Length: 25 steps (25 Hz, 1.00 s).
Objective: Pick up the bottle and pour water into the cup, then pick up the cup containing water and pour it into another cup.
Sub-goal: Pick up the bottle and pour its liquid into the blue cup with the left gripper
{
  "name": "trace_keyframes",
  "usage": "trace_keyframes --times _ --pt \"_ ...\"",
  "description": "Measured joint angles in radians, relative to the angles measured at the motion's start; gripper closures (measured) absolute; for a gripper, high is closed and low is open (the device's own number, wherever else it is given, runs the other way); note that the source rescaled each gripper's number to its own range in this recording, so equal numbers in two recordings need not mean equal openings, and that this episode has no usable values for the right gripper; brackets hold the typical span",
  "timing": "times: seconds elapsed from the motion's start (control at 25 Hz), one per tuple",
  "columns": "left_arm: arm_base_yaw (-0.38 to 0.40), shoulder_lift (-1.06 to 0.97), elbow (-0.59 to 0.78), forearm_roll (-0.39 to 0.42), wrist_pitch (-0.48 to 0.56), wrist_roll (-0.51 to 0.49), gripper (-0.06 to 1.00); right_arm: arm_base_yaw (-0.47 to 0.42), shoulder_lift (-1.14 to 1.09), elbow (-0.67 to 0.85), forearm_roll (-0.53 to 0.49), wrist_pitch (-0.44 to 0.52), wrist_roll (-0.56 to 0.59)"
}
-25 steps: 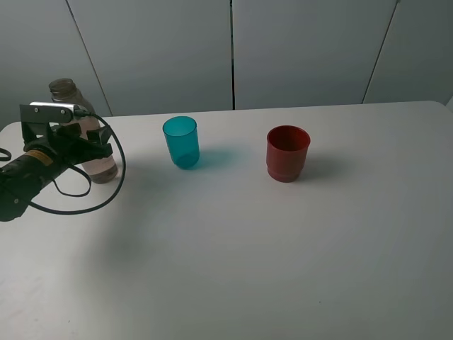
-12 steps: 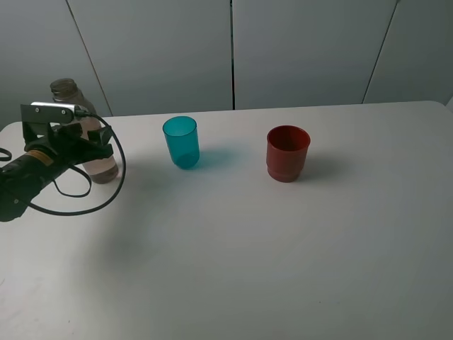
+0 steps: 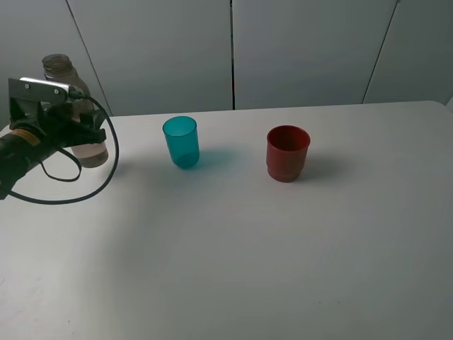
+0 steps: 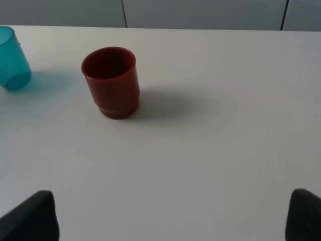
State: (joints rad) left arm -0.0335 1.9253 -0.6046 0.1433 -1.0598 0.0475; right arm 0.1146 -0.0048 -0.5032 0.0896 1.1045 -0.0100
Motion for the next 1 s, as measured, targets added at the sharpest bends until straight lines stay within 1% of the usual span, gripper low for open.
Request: trace_keyframes --times 0.16,0.36,0.44,0.8,1.0 --pt "0.0 -0.065 0.0 0.005 0.104 0.023 0.94 0.0 0.0 0.0 0.0 0.0 0.0" --pt "0.0 -0.11 -0.038 0.09 0.27 0.034 0.94 0.0 0.0 0.0 0.0 0.0 0.0" --pt "-0.007 -0.122 -0.049 0.11 0.312 0.034 0.94 0.0 0.0 0.0 0.0 0.0 0.0" --pt "-0.026 -0.139 -0.056 0.129 0.34 0.035 0.94 0.0 0.0 0.0 0.0 0.0 0.0" --pt "-0.032 -0.139 -0.056 0.131 0.376 0.122 0.94 0.0 0.0 0.0 0.0 0.0 0.0"
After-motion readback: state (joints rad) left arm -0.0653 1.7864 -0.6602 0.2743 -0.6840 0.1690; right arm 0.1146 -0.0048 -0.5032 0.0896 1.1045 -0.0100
